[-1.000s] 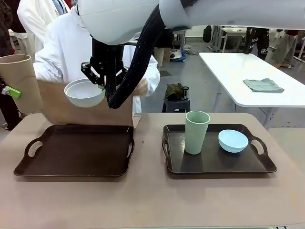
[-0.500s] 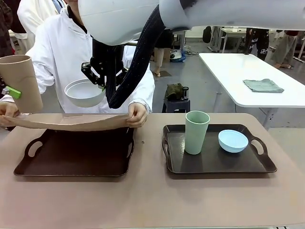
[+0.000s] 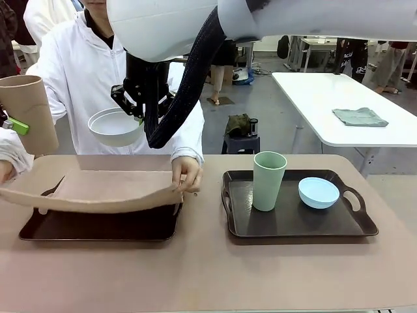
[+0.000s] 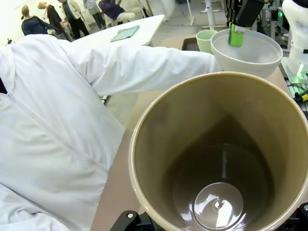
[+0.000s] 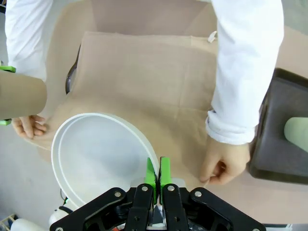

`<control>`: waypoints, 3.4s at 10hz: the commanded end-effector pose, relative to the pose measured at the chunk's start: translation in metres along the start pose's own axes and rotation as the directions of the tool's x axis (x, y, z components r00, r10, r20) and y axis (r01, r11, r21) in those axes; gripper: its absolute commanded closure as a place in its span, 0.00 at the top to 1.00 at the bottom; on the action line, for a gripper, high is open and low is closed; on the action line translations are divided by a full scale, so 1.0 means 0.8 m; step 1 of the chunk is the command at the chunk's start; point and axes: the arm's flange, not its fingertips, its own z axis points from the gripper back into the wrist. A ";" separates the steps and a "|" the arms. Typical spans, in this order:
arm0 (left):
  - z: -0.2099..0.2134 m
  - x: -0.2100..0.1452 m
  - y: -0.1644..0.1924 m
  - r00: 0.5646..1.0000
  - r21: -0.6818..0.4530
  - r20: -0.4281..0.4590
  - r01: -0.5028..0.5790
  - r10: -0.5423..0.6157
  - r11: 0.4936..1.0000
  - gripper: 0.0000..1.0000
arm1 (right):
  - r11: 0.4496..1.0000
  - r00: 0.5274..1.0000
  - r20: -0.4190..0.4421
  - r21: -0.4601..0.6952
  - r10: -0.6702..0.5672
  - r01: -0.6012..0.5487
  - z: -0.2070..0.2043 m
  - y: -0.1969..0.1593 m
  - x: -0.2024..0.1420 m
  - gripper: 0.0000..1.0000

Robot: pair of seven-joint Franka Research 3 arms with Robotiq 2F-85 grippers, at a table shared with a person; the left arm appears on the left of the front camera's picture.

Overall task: Set up a tray with a mat and arrange the tableware.
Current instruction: Place the Picnic Bowl and Reusable plastic cup back onto the Handle tray in front of the human's position.

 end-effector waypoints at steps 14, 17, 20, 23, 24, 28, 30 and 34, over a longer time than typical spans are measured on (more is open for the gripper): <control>0.002 0.003 0.001 1.000 -0.003 0.002 0.015 -0.015 1.000 0.00 | 1.000 1.000 0.014 0.005 0.005 -0.005 -0.001 0.001 0.000 0.00; 0.002 0.003 0.001 1.000 -0.003 0.002 0.015 -0.015 1.000 0.00 | 1.000 1.000 0.014 0.005 0.005 -0.005 -0.001 0.001 0.000 0.00; 0.002 0.003 0.001 1.000 -0.003 0.002 0.015 -0.015 1.000 0.00 | 1.000 1.000 0.014 0.005 0.005 -0.005 -0.001 0.001 0.000 0.00; 0.000 0.000 0.000 1.000 0.000 0.000 0.000 0.000 1.000 0.84 | 1.000 1.000 0.000 0.000 0.001 -0.001 0.000 0.000 0.000 0.04; -0.008 -0.010 0.007 1.000 0.005 0.011 0.019 -0.019 1.000 0.84 | 1.000 1.000 -0.011 0.005 0.009 -0.009 -0.015 -0.005 0.002 0.04; -0.063 -0.062 0.025 0.984 -0.048 0.092 0.155 -0.150 0.987 0.84 | 1.000 0.999 -0.029 0.014 0.020 -0.020 -0.083 -0.018 0.008 0.04; -0.092 -0.091 0.037 0.980 -0.037 0.097 0.177 -0.173 0.984 0.84 | 0.999 0.999 -0.027 0.006 0.035 -0.034 -0.119 -0.033 0.012 0.04; -0.128 -0.135 0.066 0.981 -0.072 0.118 0.162 -0.153 0.984 0.84 | 0.997 0.997 -0.023 0.027 0.076 -0.076 -0.188 -0.070 0.020 0.04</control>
